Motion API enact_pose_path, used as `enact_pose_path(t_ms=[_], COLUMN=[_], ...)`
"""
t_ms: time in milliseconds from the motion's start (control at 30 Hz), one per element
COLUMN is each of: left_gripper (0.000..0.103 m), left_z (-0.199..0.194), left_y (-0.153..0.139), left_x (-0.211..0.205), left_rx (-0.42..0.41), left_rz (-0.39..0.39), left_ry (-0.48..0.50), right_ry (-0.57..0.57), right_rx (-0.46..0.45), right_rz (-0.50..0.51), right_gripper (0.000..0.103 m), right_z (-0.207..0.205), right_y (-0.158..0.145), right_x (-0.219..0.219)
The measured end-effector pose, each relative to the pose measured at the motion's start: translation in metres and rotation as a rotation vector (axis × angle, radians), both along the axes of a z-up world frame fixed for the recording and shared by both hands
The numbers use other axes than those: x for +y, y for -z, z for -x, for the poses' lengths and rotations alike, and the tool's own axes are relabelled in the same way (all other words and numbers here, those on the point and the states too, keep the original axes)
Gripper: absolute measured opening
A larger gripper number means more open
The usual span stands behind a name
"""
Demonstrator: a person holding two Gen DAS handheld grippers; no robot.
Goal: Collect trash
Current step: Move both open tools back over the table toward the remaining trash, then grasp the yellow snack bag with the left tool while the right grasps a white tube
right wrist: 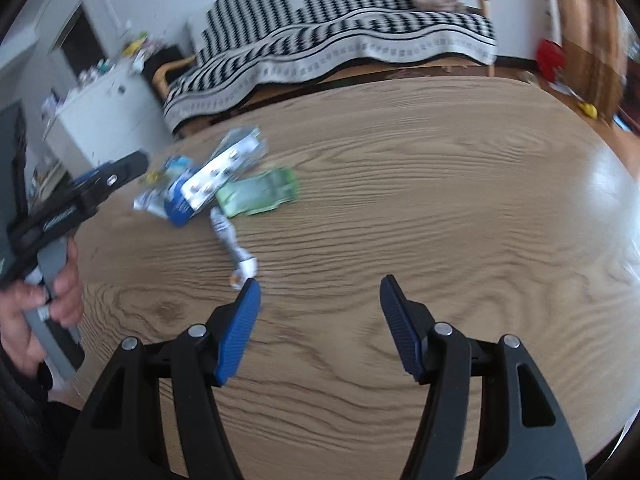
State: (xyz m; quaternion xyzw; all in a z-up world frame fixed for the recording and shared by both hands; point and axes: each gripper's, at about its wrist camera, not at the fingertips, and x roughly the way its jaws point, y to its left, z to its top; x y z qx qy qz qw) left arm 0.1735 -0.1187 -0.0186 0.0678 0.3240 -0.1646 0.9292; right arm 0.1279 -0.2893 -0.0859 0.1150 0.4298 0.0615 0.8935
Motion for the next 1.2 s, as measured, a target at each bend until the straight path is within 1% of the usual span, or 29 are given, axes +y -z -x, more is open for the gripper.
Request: enact_pose_path(t_ms=[167,300,467,533,567,600,633,667,700,733,767,833,933,1033,1200], left_gripper=[0.092,0.092,0.092,0.091,0.089,0.082,0.072,0.068,0.059,0.051,0.047,0.037,0.032,0.030,0.029], left_z=[-0.022,-0.029,-0.034,-0.035,-0.036,-0.038,-0.039,-0.040,-0.041,-0.041,-0.041,-0.040,-0.037,-0.035,-0.029], left_y=[0.018,0.029,0.035,0.035,0.035,0.035,0.035,0.035,0.036,0.037,0.037,0.035,0.029,0.021,0.002], left_x=[0.001,-0.007,-0.008,-0.007,-0.006,-0.004,-0.003,-0.002,-0.001,0.000,0.001,0.005,0.011,0.016,0.029], left_rx=[0.025,0.043,0.044,0.046,0.046,0.047,0.051,0.052,0.056,0.056,0.055,0.057,0.045,0.035,0.019], left_rz=[-0.011,-0.027,-0.021,-0.017,-0.011,-0.007,-0.009,-0.013,-0.018,-0.027,-0.031,-0.017,0.010,0.034,0.112], left_ry=[0.033,0.052,0.044,0.041,0.037,0.034,0.027,0.021,0.014,0.007,0.004,0.006,-0.004,-0.017,-0.047], right_ry=[-0.025,-0.050,-0.090,-0.107,-0.117,-0.127,-0.137,-0.150,-0.157,-0.165,-0.172,-0.182,-0.185,-0.177,-0.140], right_rx=[0.015,0.023,0.038,0.031,0.029,0.026,0.024,0.024,0.024,0.025,0.023,0.005,-0.025,-0.047,-0.076], right_rz=[0.004,0.006,0.047,0.074,0.082,0.095,0.106,0.117,0.124,0.129,0.132,0.145,0.142,0.137,0.104], right_gripper=[0.061,0.061,0.061,0.060,0.058,0.052,0.048,0.038,0.030,0.025,0.020,0.019,0.018,0.017,0.017], right_z=[-0.016,-0.027,-0.038,-0.041,-0.041,-0.042,-0.043,-0.043,-0.043,-0.042,-0.042,-0.040,-0.036,-0.031,-0.021], right_y=[0.010,0.015,0.024,0.026,0.026,0.026,0.026,0.026,0.026,0.026,0.026,0.022,0.014,0.004,-0.010], right_x=[0.019,0.033,0.049,0.058,0.062,0.066,0.070,0.074,0.077,0.079,0.079,0.083,0.083,0.079,0.064])
